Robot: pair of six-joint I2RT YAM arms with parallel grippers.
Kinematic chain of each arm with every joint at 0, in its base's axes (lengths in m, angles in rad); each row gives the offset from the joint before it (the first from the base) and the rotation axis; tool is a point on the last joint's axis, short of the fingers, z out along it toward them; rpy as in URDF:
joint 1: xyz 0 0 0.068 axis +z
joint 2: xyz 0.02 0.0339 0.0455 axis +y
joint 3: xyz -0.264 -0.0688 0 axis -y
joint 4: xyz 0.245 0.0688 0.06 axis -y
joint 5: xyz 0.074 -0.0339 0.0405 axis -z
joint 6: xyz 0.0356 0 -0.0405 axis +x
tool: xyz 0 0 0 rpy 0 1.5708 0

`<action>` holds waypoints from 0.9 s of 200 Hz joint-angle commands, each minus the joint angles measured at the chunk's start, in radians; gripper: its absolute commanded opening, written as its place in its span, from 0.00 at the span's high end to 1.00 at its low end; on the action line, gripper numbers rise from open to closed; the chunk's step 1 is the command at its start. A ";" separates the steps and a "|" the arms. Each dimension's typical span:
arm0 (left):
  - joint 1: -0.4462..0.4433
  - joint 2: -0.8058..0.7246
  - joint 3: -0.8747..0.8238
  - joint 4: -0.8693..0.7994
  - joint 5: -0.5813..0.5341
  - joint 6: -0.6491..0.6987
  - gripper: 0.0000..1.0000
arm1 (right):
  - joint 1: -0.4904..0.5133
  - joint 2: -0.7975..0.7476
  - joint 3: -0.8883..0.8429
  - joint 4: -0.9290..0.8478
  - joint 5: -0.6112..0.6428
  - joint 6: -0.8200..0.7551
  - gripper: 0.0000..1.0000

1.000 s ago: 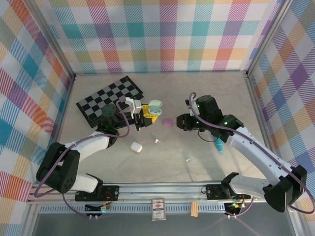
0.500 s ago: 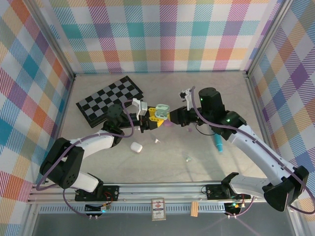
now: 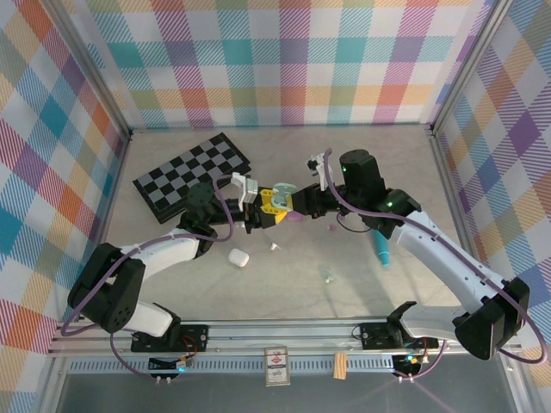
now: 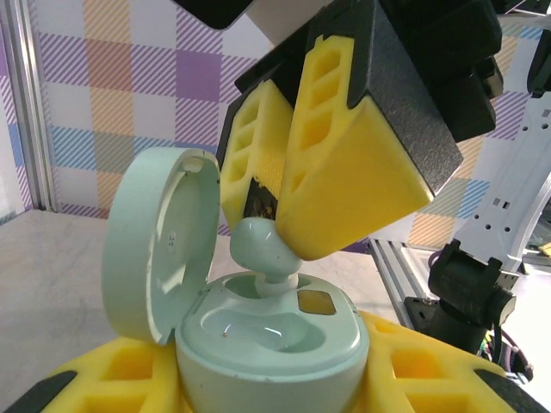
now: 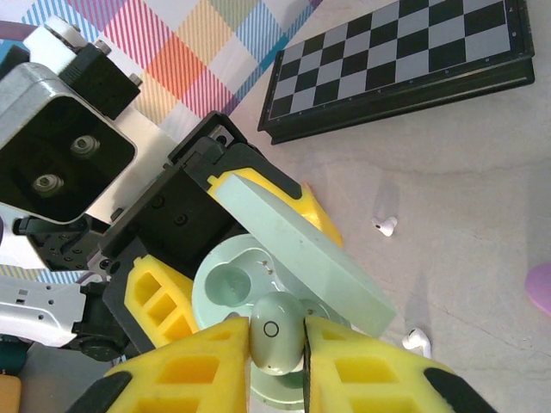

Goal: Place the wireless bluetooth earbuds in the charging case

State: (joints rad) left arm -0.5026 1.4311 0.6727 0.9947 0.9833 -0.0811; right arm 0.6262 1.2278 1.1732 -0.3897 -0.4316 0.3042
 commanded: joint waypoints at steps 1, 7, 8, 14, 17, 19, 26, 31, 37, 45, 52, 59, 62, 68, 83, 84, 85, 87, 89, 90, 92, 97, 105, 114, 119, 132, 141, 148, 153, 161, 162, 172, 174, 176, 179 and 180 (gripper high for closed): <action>-0.008 -0.029 0.011 0.020 0.004 0.031 0.64 | -0.009 -0.013 0.015 -0.009 -0.007 -0.022 0.78; -0.008 -0.030 0.011 0.021 0.003 0.031 0.64 | -0.010 -0.014 0.013 -0.012 -0.006 -0.022 0.78; -0.008 -0.030 0.011 0.021 0.003 0.031 0.64 | -0.010 -0.015 0.012 -0.013 -0.006 -0.022 0.78; -0.008 -0.031 0.014 0.021 0.002 0.031 0.64 | -0.010 -0.017 0.009 -0.018 -0.006 -0.022 0.78; -0.008 -0.031 0.016 0.021 0.003 0.032 0.64 | -0.009 -0.017 0.007 -0.018 -0.004 -0.022 0.78; -0.008 -0.031 0.016 0.020 0.004 0.032 0.64 | -0.009 -0.018 0.006 -0.018 -0.003 -0.022 0.78; -0.008 -0.031 0.017 0.020 0.004 0.032 0.64 | -0.010 -0.020 0.002 -0.021 -0.003 -0.023 0.78; -0.008 -0.031 0.020 0.019 0.006 0.031 0.64 | -0.010 -0.023 0.001 -0.024 0.000 -0.023 0.78; -0.008 -0.031 0.021 0.019 0.007 0.031 0.64 | -0.009 -0.023 0.000 -0.024 0.003 -0.024 0.78; -0.008 -0.032 0.022 0.019 0.009 0.028 0.64 | -0.009 -0.024 -0.002 -0.025 0.007 -0.025 0.78; -0.009 -0.034 0.023 0.019 0.013 0.026 0.64 | -0.009 -0.022 -0.002 -0.025 0.007 -0.027 0.78; -0.010 -0.034 0.023 0.019 0.014 0.025 0.64 | -0.009 -0.018 -0.001 -0.025 0.005 -0.026 0.78; -0.010 -0.035 0.023 0.020 0.014 0.024 0.64 | -0.009 -0.016 0.000 -0.024 0.003 -0.026 0.78; -0.010 -0.035 0.024 0.020 0.015 0.024 0.64 | -0.009 -0.013 0.001 -0.022 0.000 -0.025 0.78; -0.010 -0.042 0.025 0.021 0.017 0.020 0.64 | -0.010 -0.002 0.005 -0.016 -0.007 -0.024 0.77; -0.010 -0.042 0.024 0.021 0.018 0.020 0.64 | -0.010 -0.001 0.005 -0.016 -0.008 -0.023 0.77; -0.010 -0.042 0.025 0.021 0.019 0.019 0.64 | -0.010 0.000 0.006 -0.017 -0.008 -0.022 0.77; -0.010 -0.043 0.025 0.021 0.019 0.018 0.64 | -0.009 0.002 0.006 -0.014 -0.008 -0.024 0.77; -0.010 -0.043 0.025 0.021 0.019 0.018 0.64 | -0.010 0.003 0.006 -0.014 -0.009 -0.024 0.77; -0.010 -0.044 0.025 0.021 0.019 0.018 0.64 | -0.011 0.004 0.007 -0.014 -0.010 -0.024 0.77; -0.010 -0.045 0.026 0.021 0.021 0.019 0.64 | -0.010 0.005 0.008 -0.013 -0.011 -0.022 0.76; -0.010 -0.045 0.027 0.021 0.021 0.018 0.64 | -0.010 0.008 0.009 -0.012 -0.013 -0.022 0.76; -0.010 -0.047 0.026 0.021 0.020 0.017 0.64 | -0.010 0.013 0.014 -0.013 -0.016 -0.022 0.75; -0.010 -0.049 0.027 0.021 0.021 0.017 0.64 | -0.010 0.015 0.018 -0.011 -0.020 -0.022 0.72; -0.010 -0.048 0.027 0.021 0.021 0.017 0.64 | -0.010 0.015 0.019 -0.011 -0.020 -0.021 0.70; -0.010 -0.048 0.027 0.022 0.018 0.017 0.64 | -0.010 0.013 0.023 -0.013 -0.019 -0.024 0.69; -0.010 -0.049 0.025 0.024 0.017 0.017 0.64 | -0.010 0.009 0.025 -0.018 -0.015 -0.023 0.68; -0.010 -0.048 0.025 0.024 0.018 0.017 0.64 | -0.010 0.004 0.025 -0.019 -0.011 -0.023 0.67; -0.010 -0.047 0.025 0.026 0.017 0.017 0.64 | -0.010 0.000 0.025 -0.019 -0.009 -0.023 0.66; -0.010 -0.045 0.025 0.028 0.014 0.017 0.64 | -0.011 -0.006 0.025 -0.021 -0.009 -0.024 0.62; -0.010 -0.045 0.025 0.029 0.015 0.018 0.64 | -0.011 -0.007 0.025 -0.022 -0.008 -0.024 0.62; -0.010 -0.043 0.022 0.035 0.008 0.017 0.64 | -0.009 -0.019 0.024 -0.024 -0.005 -0.028 0.58; -0.010 -0.042 0.021 0.036 0.007 0.018 0.64 | -0.009 -0.022 0.023 -0.026 -0.004 -0.029 0.57; -0.009 -0.041 0.021 0.036 0.006 0.019 0.64 | -0.009 -0.025 0.022 -0.027 -0.003 -0.031 0.56; -0.009 -0.040 0.019 0.039 0.005 0.018 0.64 | -0.009 -0.030 0.021 -0.029 -0.003 -0.034 0.55; -0.009 -0.040 0.019 0.040 0.004 0.018 0.64 | -0.009 -0.032 0.020 -0.030 -0.003 -0.037 0.54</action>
State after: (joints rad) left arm -0.5026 1.4181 0.6727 0.9707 0.9787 -0.0780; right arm 0.6209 1.2274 1.1736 -0.4042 -0.4351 0.2966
